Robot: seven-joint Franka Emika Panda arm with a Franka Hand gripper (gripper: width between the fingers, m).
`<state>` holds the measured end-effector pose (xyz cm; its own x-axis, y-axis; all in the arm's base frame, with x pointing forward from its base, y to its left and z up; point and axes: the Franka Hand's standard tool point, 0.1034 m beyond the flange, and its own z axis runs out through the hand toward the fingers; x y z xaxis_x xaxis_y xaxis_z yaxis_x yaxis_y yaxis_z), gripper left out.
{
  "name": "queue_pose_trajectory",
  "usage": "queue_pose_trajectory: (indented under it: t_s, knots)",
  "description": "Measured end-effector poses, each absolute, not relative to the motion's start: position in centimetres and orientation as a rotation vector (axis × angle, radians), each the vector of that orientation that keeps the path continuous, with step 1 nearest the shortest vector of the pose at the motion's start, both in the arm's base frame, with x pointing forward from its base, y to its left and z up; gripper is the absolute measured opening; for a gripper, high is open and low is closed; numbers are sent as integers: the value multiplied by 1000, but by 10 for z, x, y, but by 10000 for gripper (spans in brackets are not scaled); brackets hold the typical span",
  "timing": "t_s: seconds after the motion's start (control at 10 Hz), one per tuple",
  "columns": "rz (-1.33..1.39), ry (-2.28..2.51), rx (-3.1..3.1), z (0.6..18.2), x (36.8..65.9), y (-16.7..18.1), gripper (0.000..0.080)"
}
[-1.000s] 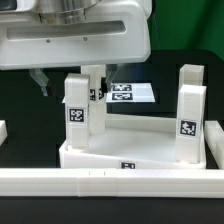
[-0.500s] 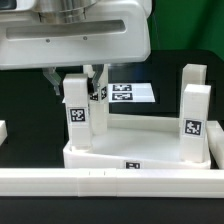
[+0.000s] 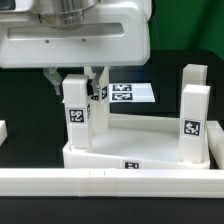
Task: Assemble desk
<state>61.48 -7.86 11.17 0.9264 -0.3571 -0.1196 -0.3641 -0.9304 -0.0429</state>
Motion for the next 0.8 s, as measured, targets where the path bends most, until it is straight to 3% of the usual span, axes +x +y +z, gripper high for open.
queue_pose_trajectory:
  t_s: [0.8]
  knots:
    - [97,1747,-2520,110,622,-72,290]
